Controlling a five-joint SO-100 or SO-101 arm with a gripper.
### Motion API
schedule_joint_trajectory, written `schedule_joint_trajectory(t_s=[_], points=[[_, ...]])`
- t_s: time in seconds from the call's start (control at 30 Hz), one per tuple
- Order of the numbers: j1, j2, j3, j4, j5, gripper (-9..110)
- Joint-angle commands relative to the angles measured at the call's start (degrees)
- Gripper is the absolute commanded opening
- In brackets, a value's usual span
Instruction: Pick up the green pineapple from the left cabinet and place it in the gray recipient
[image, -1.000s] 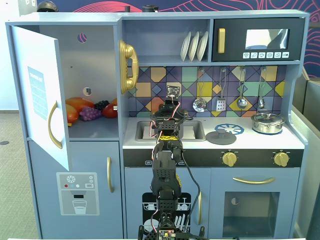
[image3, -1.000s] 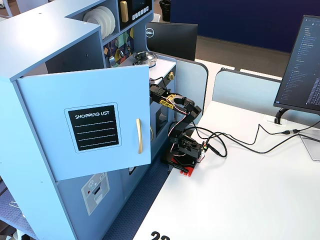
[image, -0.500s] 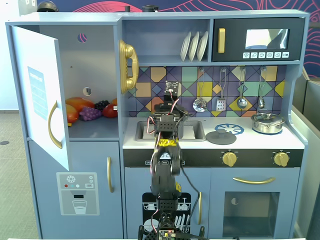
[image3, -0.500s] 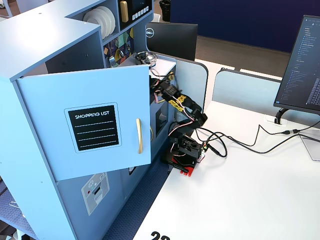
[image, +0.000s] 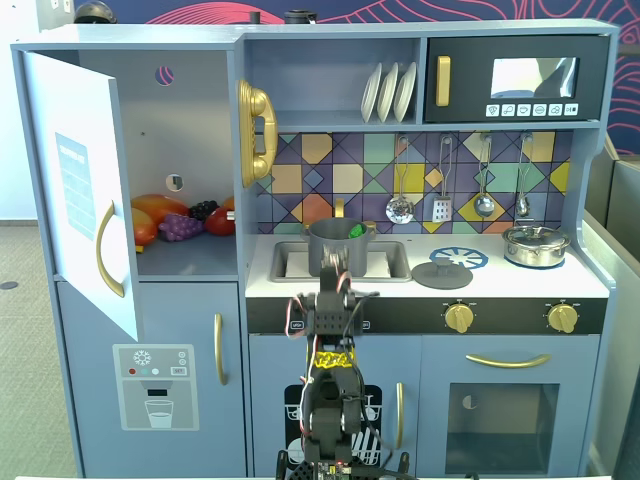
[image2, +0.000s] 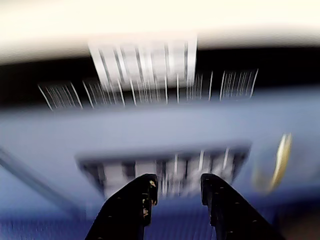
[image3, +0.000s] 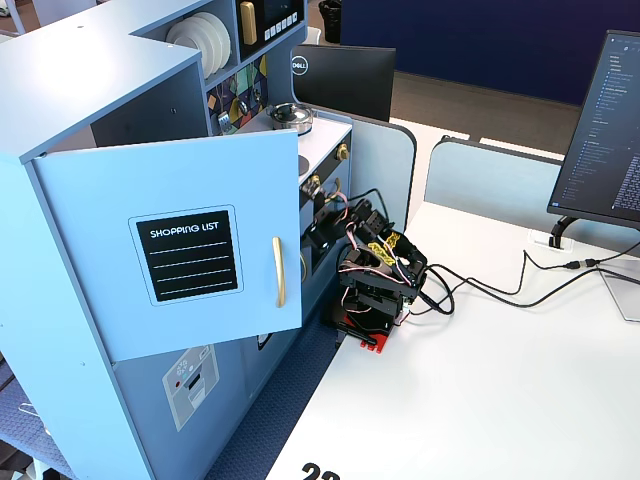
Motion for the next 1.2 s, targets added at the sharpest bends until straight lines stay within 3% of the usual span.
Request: schedule_joint_trajectory(t_s=[0.0, 0.07, 0.17, 0.43, 0.5, 0.73, 1.17], points=[[-1.6, 3.3, 15.1, -9.2, 3.5, 0], [-2.2, 3.3, 22.4, -13.4, 1.5, 0], [-5.7, 0.5, 24.2, -9.8, 6.6, 0], [-6.5, 3.3, 24.2, 17.2, 2.3, 0], [-6.6, 3.3, 24.2, 16.9, 6.9, 2], [-0.4, 3.4, 24.2, 17.3, 4.1, 4], [-0.2, 3.4, 24.2, 17.3, 4.1, 4]])
